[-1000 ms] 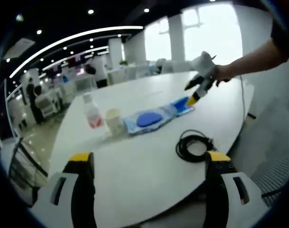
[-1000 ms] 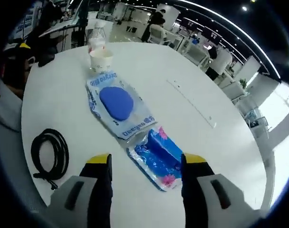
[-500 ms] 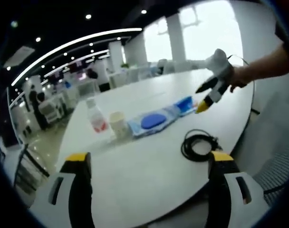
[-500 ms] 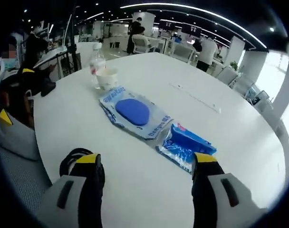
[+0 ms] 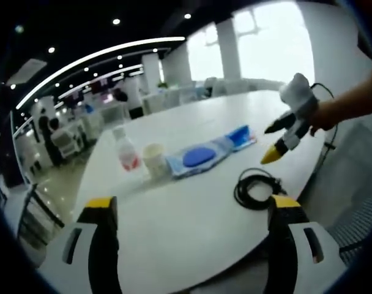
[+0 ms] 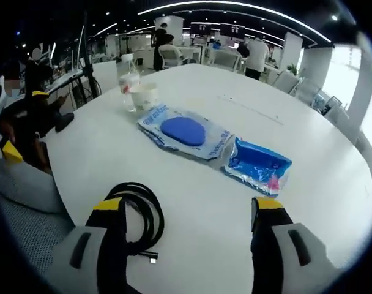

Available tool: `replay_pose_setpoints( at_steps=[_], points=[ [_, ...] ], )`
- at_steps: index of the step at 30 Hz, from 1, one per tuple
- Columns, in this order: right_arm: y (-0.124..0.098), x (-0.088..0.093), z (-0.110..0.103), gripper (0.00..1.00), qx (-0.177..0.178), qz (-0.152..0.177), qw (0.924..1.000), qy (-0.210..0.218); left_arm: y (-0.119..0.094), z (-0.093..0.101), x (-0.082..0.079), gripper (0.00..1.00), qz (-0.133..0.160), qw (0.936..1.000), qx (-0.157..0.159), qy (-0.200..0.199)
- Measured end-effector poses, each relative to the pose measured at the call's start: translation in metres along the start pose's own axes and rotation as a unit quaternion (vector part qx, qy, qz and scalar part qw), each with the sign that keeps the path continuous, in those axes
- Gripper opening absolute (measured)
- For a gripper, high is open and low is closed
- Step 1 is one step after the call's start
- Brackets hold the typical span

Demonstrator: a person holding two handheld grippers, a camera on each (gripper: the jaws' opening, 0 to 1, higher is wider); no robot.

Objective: Arrange the tabletop items into an orderly group along one side of the table until the central work area is clear of visible clutter.

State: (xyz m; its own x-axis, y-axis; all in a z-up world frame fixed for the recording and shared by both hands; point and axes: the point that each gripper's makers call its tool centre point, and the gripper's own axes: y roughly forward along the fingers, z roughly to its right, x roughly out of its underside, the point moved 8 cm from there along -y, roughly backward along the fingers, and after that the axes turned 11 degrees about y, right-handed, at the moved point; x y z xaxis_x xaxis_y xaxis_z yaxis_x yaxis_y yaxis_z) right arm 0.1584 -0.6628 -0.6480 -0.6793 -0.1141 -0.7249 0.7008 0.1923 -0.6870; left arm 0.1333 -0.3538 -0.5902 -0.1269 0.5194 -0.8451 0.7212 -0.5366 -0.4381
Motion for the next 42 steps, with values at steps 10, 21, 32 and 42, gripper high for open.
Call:
replay_pose_setpoints(
  at_steps=[10,21,32,42],
  points=[
    [0.011,0.029,-0.009,0.80,-0.001,-0.026,0.9996,0.005,0.000,0.001,0.000,1.00,0.001,1.0000,0.007,-0.006],
    [0.024,0.041,-0.015,0.58,-0.019,-0.033,0.9992,-0.010,0.000,0.001,0.000,0.98,0.005,0.9999,0.009,-0.013],
    [0.034,0.045,-0.016,0.38,-0.028,-0.027,0.9989,0.026,0.000,0.001,0.000,0.97,0.009,0.9997,0.009,-0.022],
    [0.043,0.053,-0.025,0.27,-0.022,-0.035,0.9986,0.031,0.000,0.002,0.000,0.95,0.009,0.9995,0.016,-0.025]
  ],
)
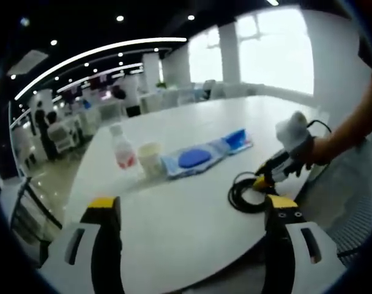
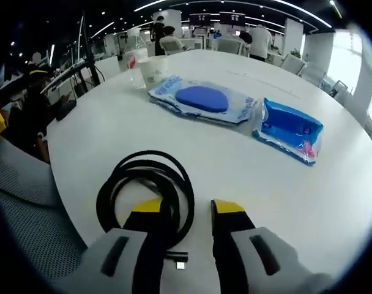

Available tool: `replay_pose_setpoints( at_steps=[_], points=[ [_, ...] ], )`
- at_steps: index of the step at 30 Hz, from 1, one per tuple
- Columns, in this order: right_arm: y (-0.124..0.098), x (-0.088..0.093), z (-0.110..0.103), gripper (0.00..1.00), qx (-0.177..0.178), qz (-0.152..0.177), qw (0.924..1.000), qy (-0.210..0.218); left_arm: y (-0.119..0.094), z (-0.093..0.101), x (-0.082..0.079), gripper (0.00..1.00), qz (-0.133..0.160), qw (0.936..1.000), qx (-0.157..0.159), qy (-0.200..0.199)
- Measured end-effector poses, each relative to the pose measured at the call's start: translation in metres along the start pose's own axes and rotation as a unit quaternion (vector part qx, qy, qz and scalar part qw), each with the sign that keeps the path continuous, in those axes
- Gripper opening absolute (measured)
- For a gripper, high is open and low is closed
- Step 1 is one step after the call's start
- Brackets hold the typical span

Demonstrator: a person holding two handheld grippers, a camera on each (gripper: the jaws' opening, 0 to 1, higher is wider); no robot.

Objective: Arrange the tabletop items into an orderly group along one side of the table until the central work area is clear of visible clutter.

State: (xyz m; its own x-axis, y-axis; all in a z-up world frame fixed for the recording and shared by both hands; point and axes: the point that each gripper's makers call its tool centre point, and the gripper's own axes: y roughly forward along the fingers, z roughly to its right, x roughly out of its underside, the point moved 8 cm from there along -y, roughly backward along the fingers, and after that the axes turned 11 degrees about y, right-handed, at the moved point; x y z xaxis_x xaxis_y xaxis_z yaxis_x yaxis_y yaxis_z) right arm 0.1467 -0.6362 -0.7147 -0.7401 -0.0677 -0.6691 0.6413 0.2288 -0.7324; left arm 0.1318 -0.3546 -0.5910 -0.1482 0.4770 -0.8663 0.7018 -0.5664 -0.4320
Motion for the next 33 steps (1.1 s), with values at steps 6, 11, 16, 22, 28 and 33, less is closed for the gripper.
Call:
replay_pose_setpoints(
  at_steps=[6,11,16,22,28,33],
  points=[
    [0.003,-0.003,-0.003,0.16,0.017,0.006,0.9998,-0.009,0.000,0.000,0.000,0.94,0.000,1.0000,-0.003,-0.003],
    [0.001,-0.005,-0.003,0.12,0.034,0.005,0.9994,-0.004,0.000,-0.001,0.000,0.94,0.001,1.0000,-0.003,-0.005],
    [0.002,-0.005,-0.001,0.07,0.039,0.000,0.9992,0.012,0.001,0.000,0.000,0.93,0.002,1.0000,-0.002,-0.005],
    [0.001,-0.006,0.001,0.05,0.041,-0.005,0.9988,0.026,0.001,-0.001,-0.001,0.92,0.003,1.0000,-0.003,-0.007],
    [-0.003,-0.010,0.002,0.04,0.032,-0.004,0.9981,0.053,0.001,-0.001,-0.002,0.92,0.004,0.9999,-0.005,-0.009],
    [-0.011,-0.017,-0.002,0.03,0.019,0.005,0.9971,0.074,0.001,0.000,-0.002,0.92,0.005,0.9999,-0.005,-0.010]
  ],
)
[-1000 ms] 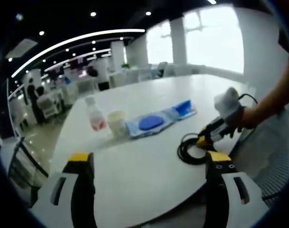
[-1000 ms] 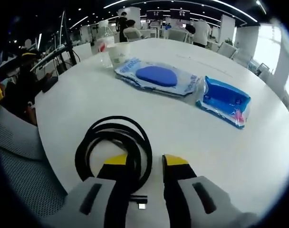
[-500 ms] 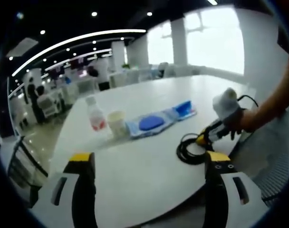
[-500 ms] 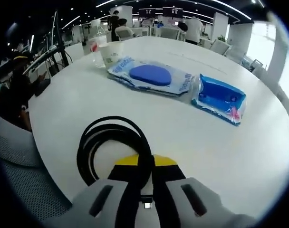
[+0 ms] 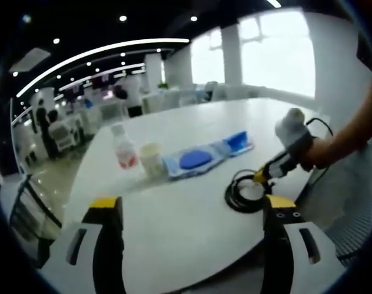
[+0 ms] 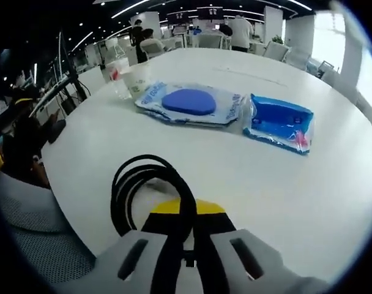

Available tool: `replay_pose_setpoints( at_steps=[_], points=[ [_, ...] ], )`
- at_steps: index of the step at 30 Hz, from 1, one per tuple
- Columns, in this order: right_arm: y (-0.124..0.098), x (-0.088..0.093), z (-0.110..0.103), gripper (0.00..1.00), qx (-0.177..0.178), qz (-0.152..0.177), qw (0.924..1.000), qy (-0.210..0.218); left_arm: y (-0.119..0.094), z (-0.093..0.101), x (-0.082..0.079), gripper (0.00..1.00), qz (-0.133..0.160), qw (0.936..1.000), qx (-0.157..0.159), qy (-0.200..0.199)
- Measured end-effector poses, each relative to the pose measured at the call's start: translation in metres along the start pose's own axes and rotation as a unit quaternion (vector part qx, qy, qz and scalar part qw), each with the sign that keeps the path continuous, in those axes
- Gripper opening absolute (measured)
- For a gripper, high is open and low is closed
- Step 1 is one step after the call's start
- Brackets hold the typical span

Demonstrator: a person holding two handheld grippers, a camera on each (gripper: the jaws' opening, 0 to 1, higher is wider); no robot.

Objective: Arrange the tabletop items into an orderly group along one side of the table until the central work area is clear of visible clutter.

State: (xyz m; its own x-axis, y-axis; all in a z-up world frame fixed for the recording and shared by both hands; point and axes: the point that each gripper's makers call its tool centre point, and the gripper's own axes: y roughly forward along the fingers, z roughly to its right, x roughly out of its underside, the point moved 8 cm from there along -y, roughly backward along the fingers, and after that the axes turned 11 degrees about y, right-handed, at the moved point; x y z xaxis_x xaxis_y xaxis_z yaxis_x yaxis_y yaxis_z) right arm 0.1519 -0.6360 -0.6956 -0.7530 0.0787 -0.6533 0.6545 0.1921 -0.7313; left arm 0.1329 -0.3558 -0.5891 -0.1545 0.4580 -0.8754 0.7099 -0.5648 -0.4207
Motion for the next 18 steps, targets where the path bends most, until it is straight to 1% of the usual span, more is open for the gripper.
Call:
replay_pose_setpoints(
  at_steps=[5,13,18],
  points=[
    [-0.009,-0.008,-0.005,0.02,-0.012,0.010,0.9998,0.010,0.000,0.000,0.000,0.92,0.002,1.0000,0.000,-0.001],
    [-0.023,-0.017,-0.011,0.01,-0.024,0.025,0.9993,0.011,0.000,0.000,0.001,0.92,0.004,1.0000,0.001,-0.003],
    [-0.033,-0.029,-0.011,0.01,-0.032,0.041,0.9985,0.019,-0.001,0.000,0.000,0.92,0.005,1.0000,0.002,-0.003]
  ],
)
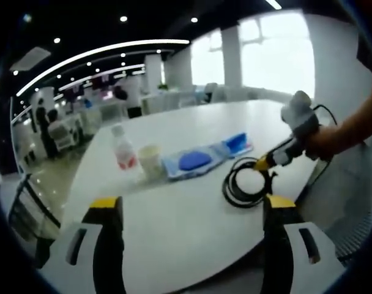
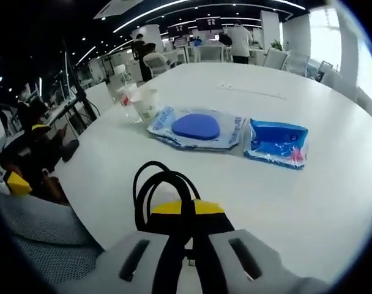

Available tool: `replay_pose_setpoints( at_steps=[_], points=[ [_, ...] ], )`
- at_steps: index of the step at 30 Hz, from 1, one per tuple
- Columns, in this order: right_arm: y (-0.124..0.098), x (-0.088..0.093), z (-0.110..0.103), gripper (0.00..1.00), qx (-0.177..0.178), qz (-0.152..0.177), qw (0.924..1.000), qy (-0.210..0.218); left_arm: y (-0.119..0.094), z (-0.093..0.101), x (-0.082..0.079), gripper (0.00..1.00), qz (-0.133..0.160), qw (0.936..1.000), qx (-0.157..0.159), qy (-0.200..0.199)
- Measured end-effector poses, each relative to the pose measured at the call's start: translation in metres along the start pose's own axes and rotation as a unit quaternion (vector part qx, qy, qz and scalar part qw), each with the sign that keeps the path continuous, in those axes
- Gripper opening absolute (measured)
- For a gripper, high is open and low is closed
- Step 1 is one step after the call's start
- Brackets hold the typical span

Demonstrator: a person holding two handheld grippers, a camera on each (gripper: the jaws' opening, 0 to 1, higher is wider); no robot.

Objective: Arrange the tabletop items into an orderly group along one side of the table until the central work area is clear of visible clutter.

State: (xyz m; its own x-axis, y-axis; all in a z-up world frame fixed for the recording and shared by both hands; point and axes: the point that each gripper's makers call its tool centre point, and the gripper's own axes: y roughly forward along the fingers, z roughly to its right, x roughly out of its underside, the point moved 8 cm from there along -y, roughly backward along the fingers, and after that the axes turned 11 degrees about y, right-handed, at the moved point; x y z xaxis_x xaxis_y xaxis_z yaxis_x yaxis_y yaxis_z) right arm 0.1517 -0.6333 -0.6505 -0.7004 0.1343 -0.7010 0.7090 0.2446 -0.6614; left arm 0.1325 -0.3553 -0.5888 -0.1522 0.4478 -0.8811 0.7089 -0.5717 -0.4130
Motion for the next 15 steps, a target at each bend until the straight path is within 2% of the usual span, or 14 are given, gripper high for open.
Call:
replay_pose_setpoints(
  at_steps=[8,15],
  points=[
    [-0.008,-0.020,-0.001,0.01,-0.007,0.023,0.9997,0.002,0.000,0.000,0.000,0.92,0.001,1.0000,0.000,0.000],
    [-0.009,-0.030,0.002,0.01,-0.006,0.032,0.9995,0.003,0.000,0.000,0.000,0.92,0.000,1.0000,-0.001,-0.001]
  ],
)
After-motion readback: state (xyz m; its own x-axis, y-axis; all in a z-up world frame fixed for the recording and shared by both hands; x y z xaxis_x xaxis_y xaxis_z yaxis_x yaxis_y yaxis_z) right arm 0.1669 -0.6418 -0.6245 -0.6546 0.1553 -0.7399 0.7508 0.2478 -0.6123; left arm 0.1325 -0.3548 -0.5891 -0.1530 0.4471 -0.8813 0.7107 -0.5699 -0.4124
